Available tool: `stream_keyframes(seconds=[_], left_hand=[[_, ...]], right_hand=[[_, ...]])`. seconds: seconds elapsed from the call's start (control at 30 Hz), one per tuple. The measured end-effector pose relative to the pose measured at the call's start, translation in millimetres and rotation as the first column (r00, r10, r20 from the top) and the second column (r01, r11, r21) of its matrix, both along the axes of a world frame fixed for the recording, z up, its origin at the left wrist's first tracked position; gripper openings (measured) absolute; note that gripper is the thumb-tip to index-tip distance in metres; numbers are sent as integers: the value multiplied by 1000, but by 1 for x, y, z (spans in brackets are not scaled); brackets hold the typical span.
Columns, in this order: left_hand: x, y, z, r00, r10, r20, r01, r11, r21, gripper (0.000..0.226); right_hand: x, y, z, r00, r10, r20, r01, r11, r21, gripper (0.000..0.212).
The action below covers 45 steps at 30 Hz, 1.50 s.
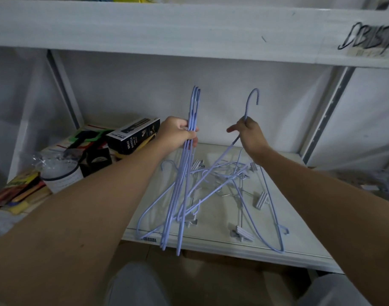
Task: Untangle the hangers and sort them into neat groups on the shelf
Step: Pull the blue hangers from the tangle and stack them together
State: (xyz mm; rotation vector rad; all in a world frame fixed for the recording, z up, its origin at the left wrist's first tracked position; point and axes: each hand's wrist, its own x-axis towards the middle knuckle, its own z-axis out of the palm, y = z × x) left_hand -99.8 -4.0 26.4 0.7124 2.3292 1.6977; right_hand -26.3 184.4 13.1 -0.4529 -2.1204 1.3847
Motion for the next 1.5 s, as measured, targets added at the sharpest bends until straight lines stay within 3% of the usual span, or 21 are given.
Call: stream_keyframes(seconds=[0.33, 0.53, 0.73, 0.97, 1.23, 1.5], left_hand=[[7, 3, 5, 982, -159, 100, 164, 986, -42, 14], [8, 6, -1, 978, -173, 120, 179, 983, -42, 14], [17, 34, 4, 987, -138, 80, 137, 990, 20, 14], [22, 44, 1, 995, -84, 48, 83, 996, 8, 37], [21, 40, -5, 993, -16, 115, 10, 999, 54, 27], [15, 36, -13, 993, -2, 115, 0, 1000, 18, 31]], right_hand=[[-10, 10, 25, 975, -42, -220, 17, 994, -112, 27], [-2, -3, 11, 994, -22, -109, 18, 999, -38, 33], [-11, -40, -6, 992, 65, -109, -67, 998, -17, 20], [-10, -66, -7, 976, 137, -170, -186, 928, -324, 28], [-17, -66, -4, 987, 128, -95, -150, 948, -280, 39], [-27, -76, -14, 987, 98, -130, -130, 954, -269, 28]])
